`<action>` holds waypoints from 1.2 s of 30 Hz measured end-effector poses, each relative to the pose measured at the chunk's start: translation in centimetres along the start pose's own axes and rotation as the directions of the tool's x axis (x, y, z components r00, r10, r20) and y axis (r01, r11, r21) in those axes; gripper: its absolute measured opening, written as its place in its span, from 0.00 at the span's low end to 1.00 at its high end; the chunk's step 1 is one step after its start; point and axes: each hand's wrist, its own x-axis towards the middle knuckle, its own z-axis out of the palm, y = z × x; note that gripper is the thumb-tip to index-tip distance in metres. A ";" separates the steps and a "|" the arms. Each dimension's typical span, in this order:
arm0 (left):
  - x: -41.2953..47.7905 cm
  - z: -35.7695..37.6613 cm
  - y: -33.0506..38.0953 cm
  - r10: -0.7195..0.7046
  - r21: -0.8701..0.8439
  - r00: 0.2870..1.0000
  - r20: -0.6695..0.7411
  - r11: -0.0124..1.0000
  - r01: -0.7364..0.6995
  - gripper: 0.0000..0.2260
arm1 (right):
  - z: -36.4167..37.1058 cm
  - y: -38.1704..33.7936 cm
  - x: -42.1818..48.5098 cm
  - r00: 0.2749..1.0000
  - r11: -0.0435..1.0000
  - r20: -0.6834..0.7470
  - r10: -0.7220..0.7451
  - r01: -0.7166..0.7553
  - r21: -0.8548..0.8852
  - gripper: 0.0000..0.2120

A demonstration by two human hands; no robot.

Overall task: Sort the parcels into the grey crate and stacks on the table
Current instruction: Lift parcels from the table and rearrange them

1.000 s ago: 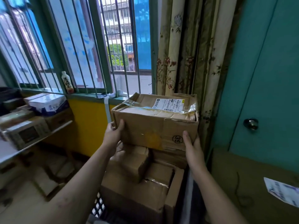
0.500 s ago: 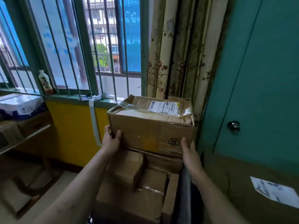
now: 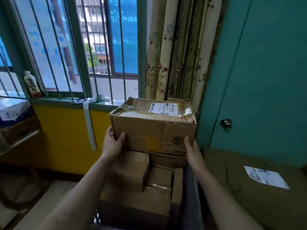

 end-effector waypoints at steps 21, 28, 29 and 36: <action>-18.8 4.7 -1.8 0.283 -0.036 0.879 0.383 0.956 -0.292 0.32 | -4.9 3.6 -15.3 0.967 0.986 -0.199 -0.158 0.142 -0.089 0.28; -24.3 9.1 -2.0 0.291 -0.041 0.784 0.548 0.946 -0.322 0.31 | -11.1 4.8 -18.5 0.932 0.980 -0.325 -0.158 0.109 -0.164 0.28; -24.8 9.5 -2.1 0.291 -0.048 0.777 0.558 0.946 -0.320 0.30 | -11.7 5.1 -18.7 0.930 0.981 -0.335 -0.153 0.100 -0.168 0.28; -29.6 15.3 -2.8 0.213 -0.001 0.751 0.625 0.962 -0.272 0.29 | -18.0 7.3 -20.1 0.929 0.984 -0.358 -0.098 0.037 -0.174 0.24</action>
